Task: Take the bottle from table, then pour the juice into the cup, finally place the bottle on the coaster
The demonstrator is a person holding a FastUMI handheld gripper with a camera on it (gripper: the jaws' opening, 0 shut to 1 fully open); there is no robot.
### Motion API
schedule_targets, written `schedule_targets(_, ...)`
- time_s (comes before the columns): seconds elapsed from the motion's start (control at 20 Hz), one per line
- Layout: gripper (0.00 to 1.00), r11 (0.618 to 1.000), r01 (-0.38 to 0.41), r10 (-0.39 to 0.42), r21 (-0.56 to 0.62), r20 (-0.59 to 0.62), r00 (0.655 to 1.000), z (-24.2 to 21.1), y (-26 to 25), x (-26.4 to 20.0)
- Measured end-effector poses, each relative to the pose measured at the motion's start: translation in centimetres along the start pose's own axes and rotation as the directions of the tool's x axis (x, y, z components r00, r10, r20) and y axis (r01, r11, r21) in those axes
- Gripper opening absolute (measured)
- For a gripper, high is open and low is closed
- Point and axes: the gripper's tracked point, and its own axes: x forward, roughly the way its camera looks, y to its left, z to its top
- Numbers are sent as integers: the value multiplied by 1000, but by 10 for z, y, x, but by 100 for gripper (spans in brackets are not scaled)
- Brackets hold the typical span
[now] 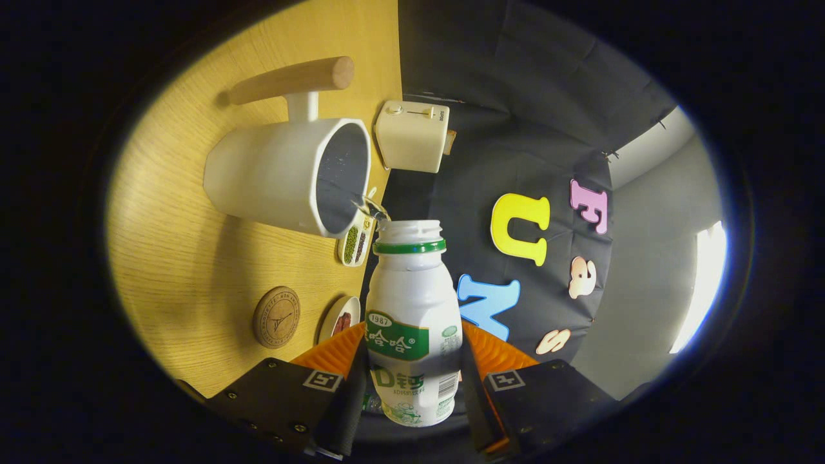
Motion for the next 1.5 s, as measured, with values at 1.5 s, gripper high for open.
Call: schedule_targets(1.5, 67, 974, 55, -55, -220, 5, 998, 7, -32, -2)
